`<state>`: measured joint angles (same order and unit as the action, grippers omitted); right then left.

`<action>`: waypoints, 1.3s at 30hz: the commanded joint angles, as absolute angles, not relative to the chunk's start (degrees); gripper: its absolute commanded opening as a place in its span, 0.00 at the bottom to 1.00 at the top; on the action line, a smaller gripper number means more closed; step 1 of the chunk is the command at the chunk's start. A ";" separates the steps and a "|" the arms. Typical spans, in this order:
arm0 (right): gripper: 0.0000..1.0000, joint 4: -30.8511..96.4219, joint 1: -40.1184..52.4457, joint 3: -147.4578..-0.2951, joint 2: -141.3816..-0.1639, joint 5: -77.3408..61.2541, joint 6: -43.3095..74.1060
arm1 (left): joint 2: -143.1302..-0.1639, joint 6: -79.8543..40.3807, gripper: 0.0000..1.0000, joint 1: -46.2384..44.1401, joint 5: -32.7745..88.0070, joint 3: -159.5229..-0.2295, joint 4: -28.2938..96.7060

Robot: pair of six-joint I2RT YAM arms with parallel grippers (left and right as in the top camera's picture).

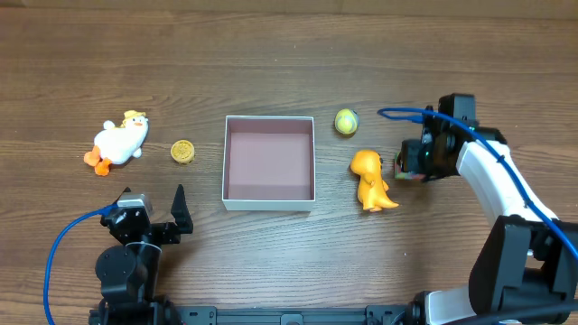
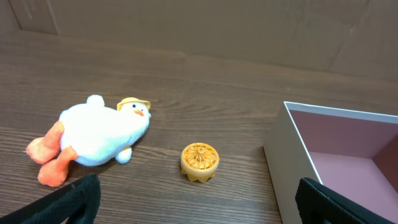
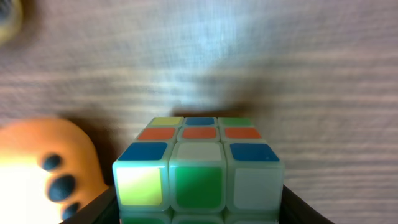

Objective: Pack container
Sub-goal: 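Lift the cube with right gripper and carry it over the box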

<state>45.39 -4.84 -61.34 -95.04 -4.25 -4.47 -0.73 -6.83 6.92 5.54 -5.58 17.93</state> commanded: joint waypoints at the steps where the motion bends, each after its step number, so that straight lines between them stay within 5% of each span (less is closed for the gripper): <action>1: 0.40 47.09 -4.91 -68.36 -95.26 -4.80 -4.23 | -0.25 -5.54 1.00 7.53 5.56 -5.41 17.78; 16: 0.35 66.67 -1.67 -100.90 -95.26 -14.26 -4.21 | -0.25 -5.54 1.00 7.53 5.56 -5.41 17.78; 30: 0.30 65.60 25.91 -102.61 -95.29 -9.45 -0.14 | -0.25 -5.54 1.00 7.53 5.56 -5.41 17.76; 39: 0.29 62.65 33.01 -102.28 -103.11 -3.51 4.49 | -0.25 -5.54 1.00 7.53 5.56 -5.41 17.78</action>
<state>63.64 32.38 -100.97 -98.21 -6.39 1.02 -0.73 -6.83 6.92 5.54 -5.58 17.89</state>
